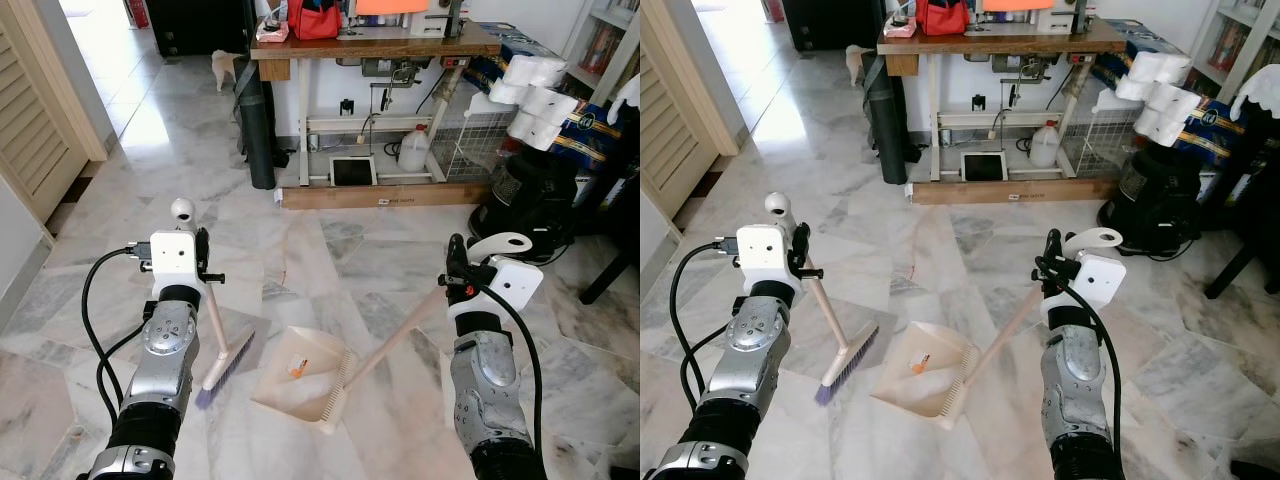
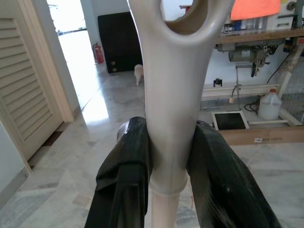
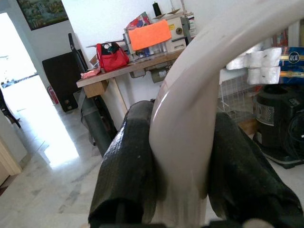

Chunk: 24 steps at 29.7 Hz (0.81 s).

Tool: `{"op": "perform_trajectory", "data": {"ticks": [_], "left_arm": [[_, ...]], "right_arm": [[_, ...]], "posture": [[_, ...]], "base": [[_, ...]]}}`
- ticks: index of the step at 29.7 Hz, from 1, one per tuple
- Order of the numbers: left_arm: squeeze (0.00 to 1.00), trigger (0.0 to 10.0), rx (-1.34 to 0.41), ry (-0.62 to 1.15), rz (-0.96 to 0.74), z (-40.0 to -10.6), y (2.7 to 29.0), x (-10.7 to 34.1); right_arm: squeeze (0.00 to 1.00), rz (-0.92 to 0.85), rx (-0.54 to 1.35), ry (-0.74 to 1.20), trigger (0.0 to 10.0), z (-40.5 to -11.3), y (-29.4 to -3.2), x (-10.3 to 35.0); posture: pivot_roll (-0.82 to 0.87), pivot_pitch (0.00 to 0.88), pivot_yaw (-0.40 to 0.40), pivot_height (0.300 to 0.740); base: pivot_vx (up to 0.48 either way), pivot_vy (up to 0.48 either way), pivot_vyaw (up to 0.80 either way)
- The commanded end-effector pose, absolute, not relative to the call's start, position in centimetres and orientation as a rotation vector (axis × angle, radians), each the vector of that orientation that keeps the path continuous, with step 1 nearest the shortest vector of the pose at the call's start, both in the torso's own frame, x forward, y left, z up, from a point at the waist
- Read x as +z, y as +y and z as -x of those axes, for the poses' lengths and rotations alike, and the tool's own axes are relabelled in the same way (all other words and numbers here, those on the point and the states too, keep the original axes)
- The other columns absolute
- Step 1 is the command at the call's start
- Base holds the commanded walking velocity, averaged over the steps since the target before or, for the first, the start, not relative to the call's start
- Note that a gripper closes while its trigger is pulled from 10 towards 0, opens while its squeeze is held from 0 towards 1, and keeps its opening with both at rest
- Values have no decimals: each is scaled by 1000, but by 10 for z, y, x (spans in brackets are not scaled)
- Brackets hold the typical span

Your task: Sweep floor

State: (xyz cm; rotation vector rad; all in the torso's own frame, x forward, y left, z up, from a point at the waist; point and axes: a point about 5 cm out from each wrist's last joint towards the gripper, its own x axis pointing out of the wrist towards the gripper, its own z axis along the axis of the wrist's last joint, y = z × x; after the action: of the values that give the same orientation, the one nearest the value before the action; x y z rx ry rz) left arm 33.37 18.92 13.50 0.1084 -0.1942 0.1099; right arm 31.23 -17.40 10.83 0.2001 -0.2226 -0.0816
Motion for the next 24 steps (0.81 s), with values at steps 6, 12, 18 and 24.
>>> {"op": "perform_trajectory", "data": {"ticks": [6,12,18,24], "left_arm": [[0,10000,95,-261,-104,-333,186,150],[0,10000,94,-262,-105,-332,187,150],[0,10000,88,-262,-109,-333,187,150],[0,10000,72,-263,-117,-333,182,148]], "right_arm": [[0,-206,-88,-269,10000,-314,-175,119],[0,-205,-82,-267,10000,-314,-173,118],[0,-208,-85,-267,10000,-313,-172,117],[0,-209,-75,-266,10000,-313,-170,117]], "posture": [[-7,0,24,740],[-3,0,25,740],[-4,0,34,740],[1,0,28,740]], "base": [[0,0,0],[0,0,0],[-171,0,0],[-256,0,0]]}}
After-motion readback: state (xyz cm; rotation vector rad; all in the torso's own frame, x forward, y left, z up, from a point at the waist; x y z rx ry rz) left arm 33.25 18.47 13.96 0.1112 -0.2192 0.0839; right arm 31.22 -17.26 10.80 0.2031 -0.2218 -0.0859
